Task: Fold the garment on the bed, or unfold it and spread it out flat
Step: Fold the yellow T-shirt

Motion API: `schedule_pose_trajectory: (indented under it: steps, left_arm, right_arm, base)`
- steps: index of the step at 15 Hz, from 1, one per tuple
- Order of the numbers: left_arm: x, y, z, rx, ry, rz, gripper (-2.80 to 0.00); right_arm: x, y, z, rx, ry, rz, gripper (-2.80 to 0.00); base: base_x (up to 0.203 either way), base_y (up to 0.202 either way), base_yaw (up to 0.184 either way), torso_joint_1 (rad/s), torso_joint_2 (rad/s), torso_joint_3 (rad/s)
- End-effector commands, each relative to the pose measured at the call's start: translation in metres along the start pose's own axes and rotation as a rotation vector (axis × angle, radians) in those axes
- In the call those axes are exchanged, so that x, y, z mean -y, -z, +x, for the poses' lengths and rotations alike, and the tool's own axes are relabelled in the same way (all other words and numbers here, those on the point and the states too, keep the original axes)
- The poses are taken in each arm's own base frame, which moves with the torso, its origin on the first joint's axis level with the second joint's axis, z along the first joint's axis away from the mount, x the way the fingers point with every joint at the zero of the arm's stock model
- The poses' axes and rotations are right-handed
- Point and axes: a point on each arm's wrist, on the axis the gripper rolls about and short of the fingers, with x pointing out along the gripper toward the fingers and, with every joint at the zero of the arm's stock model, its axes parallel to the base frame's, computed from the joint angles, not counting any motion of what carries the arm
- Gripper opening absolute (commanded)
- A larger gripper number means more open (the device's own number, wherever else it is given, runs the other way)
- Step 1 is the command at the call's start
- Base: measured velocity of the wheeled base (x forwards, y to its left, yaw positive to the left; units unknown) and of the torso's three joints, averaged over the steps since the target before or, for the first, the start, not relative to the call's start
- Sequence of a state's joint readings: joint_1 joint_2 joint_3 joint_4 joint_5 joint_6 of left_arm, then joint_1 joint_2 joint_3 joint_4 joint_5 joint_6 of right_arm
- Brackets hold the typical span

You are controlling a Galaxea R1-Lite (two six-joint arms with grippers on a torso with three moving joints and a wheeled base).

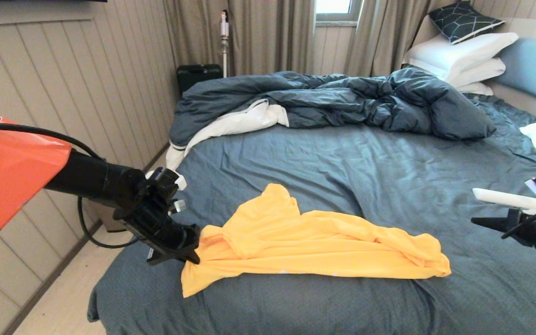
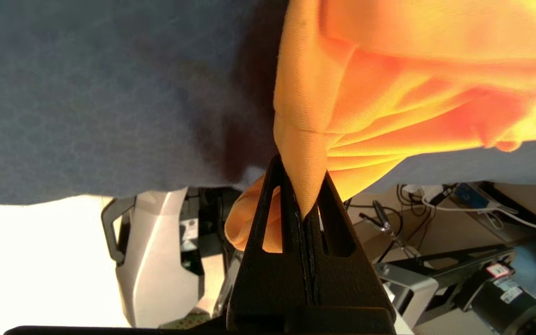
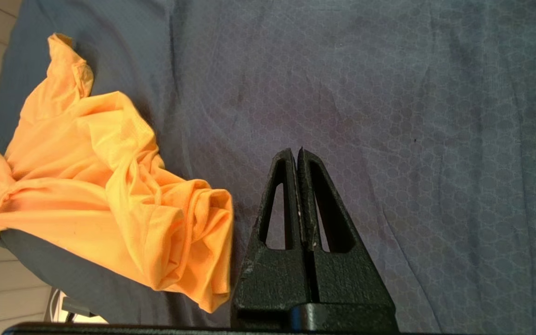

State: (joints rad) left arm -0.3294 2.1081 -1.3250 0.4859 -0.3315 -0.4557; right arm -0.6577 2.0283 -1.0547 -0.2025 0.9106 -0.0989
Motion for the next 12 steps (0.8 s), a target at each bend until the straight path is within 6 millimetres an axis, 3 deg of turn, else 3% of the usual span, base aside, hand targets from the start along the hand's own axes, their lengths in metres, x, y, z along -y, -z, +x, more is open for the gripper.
schedule_pose_trajectory:
  steps: [1,4,5,12]
  left_arm:
    - [-0.001,0.001,0.001,-0.005,-0.001,-0.006,-2.8]
    - [0.001,-0.004,0.002,0.029,0.022,0.023,-2.8]
    - [0.002,-0.003,0.002,0.029,0.032,0.036,0.0]
    - [0.019,-0.004,-0.046,0.168,0.105,0.099,0.0]
  right_arm:
    - [0.0,0.0,0.0,0.001,-0.005,-0.001,-2.8]
    - [0.0,0.0,0.0,0.001,-0.005,-0.001,-2.8]
    - [0.0,0.0,0.0,0.002,-0.005,-0.002,-2.8]
    - [0.0,-0.001,0.0,0.002,-0.005,-0.004,-2.8]
  base:
    - [0.0,0.0,0.0,0.0,0.0,0.0]
    - [0.0,0.0,0.0,0.0,0.0,0.0]
    - [0.0,0.0,0.0,0.0,0.0,0.0]
    - [0.0,0.0,0.0,0.0,0.0,0.0]
